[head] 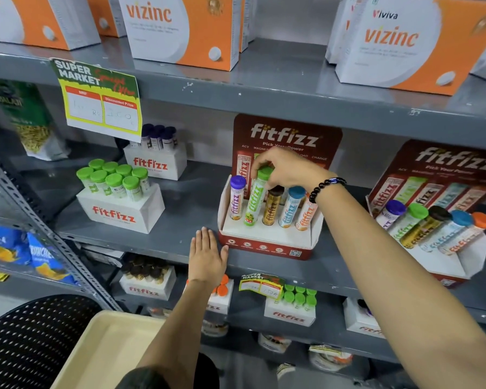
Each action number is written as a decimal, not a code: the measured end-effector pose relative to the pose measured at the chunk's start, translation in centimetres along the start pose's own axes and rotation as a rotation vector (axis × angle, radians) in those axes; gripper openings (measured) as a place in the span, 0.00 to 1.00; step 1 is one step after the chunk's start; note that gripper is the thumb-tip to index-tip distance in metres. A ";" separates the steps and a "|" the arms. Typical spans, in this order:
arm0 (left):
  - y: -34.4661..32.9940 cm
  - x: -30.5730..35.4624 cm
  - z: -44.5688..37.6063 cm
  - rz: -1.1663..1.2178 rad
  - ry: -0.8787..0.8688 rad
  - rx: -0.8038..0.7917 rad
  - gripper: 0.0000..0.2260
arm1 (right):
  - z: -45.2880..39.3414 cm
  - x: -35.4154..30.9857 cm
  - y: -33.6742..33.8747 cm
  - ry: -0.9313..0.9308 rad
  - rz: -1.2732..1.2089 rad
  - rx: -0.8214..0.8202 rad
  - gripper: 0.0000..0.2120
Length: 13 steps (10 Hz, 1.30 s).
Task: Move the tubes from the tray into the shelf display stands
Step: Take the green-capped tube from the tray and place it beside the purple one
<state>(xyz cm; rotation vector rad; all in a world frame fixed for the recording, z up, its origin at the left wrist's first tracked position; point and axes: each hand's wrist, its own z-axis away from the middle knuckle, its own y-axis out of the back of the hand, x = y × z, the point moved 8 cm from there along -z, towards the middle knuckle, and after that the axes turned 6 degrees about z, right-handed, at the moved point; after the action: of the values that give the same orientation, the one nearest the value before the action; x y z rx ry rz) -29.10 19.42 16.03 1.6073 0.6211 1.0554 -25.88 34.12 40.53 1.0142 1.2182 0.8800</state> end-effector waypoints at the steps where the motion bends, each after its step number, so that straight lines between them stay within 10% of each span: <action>1: 0.0 0.0 0.0 0.001 0.005 -0.006 0.28 | -0.1 -0.4 0.0 0.017 -0.015 -0.020 0.14; 13: 0.0 0.0 0.2 0.003 0.022 -0.046 0.28 | -1.0 1.4 -3.8 -0.042 -0.110 0.048 0.17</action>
<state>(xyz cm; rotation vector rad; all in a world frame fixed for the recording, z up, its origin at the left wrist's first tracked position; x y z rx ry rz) -28.96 19.35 16.06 1.5592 0.6051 1.0840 -26.68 34.30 36.41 0.9896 1.2523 0.7434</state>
